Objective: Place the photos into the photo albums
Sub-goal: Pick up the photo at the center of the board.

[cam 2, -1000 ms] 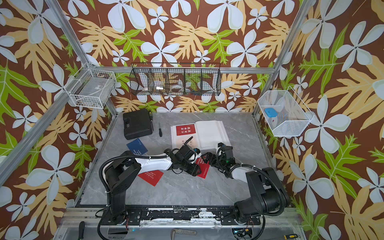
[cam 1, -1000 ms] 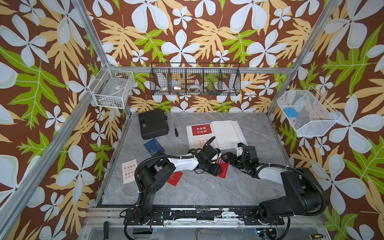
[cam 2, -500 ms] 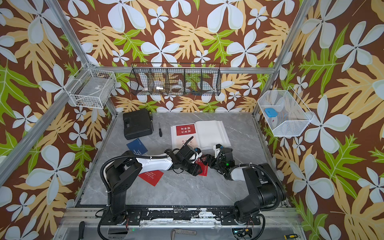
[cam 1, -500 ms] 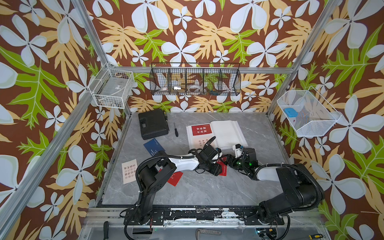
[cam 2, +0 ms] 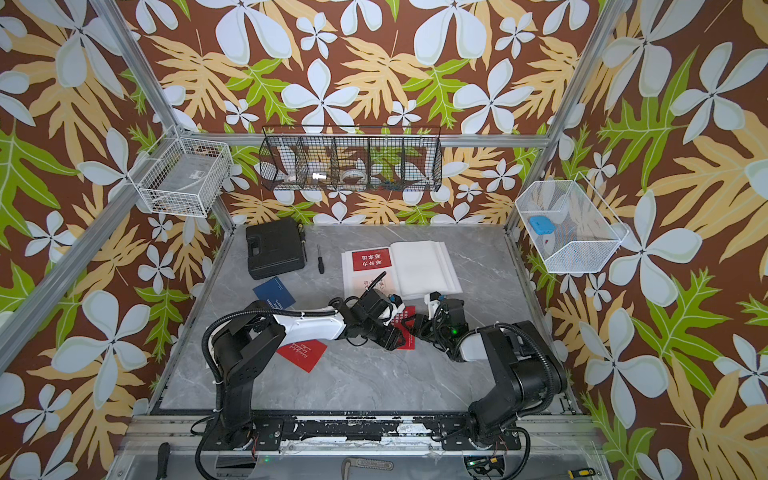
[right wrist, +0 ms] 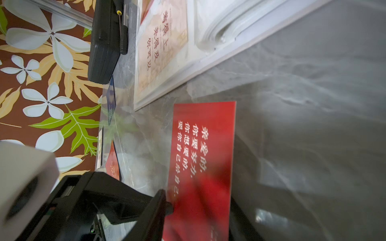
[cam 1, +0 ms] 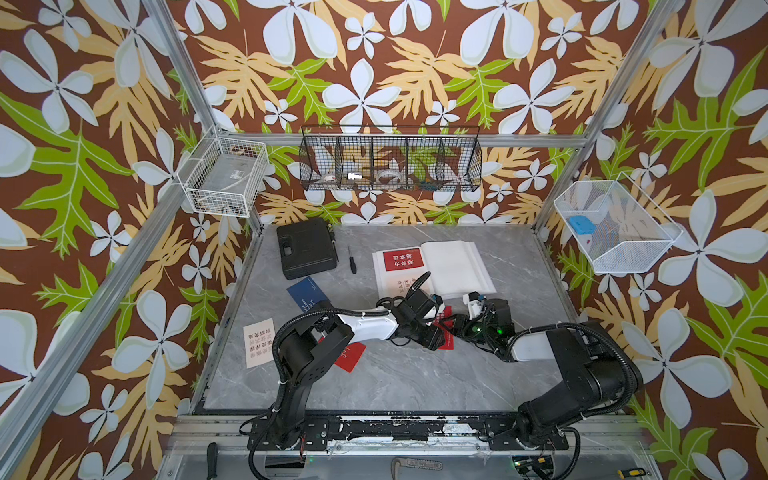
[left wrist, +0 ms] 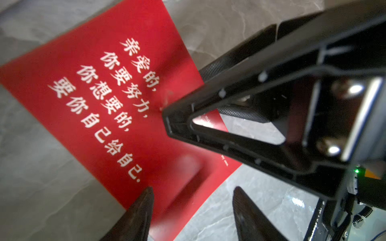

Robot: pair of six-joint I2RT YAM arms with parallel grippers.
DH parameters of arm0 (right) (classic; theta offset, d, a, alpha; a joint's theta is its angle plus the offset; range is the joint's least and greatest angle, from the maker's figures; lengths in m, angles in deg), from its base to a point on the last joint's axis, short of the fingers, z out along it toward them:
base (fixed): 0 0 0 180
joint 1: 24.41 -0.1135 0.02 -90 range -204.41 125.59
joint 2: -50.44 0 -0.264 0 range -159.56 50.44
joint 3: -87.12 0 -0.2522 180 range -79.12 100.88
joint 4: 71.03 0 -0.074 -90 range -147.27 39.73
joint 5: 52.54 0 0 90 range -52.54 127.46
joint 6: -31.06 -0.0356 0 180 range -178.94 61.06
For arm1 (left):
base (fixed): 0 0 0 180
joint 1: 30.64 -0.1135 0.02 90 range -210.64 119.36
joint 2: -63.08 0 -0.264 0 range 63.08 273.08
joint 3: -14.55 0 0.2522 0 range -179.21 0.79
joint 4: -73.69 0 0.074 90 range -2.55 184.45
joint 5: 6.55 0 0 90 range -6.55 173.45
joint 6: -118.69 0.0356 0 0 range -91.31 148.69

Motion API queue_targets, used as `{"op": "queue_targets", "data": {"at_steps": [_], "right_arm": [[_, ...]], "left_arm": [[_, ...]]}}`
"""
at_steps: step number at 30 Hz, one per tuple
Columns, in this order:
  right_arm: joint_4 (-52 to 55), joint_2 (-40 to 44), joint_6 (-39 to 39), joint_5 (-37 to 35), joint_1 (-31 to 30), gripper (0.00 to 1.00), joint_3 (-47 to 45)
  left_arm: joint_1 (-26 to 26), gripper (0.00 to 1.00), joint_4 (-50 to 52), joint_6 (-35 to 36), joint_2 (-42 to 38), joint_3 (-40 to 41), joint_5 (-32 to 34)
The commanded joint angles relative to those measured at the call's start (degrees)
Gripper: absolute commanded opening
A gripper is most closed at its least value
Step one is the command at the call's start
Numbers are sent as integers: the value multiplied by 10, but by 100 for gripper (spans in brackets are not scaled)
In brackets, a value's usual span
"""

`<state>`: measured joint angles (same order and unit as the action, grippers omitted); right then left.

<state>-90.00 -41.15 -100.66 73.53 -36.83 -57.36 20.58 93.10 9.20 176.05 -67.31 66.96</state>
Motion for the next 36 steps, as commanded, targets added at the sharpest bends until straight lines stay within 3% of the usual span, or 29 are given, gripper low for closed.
{"op": "queue_targets", "data": {"at_steps": [1, 16, 21, 31, 36], "right_arm": [[108, -3, 10, -18, -2, 35, -5], [124, 19, 14, -20, -1, 1, 2], [134, 50, -1, -18, -1, 0, 4], [219, 197, -36, -42, 0, 0, 43], [177, 238, -97, -86, -1, 0, 71]], "left_arm": [[-3, 64, 68, 1, 7, 9, 29], [-17, 69, 71, 0, -42, 0, 26], [-34, 70, 65, -18, -82, 0, 32], [-110, 72, 12, -117, -155, -19, 18], [-119, 72, -10, -171, -159, -60, 27]]}}
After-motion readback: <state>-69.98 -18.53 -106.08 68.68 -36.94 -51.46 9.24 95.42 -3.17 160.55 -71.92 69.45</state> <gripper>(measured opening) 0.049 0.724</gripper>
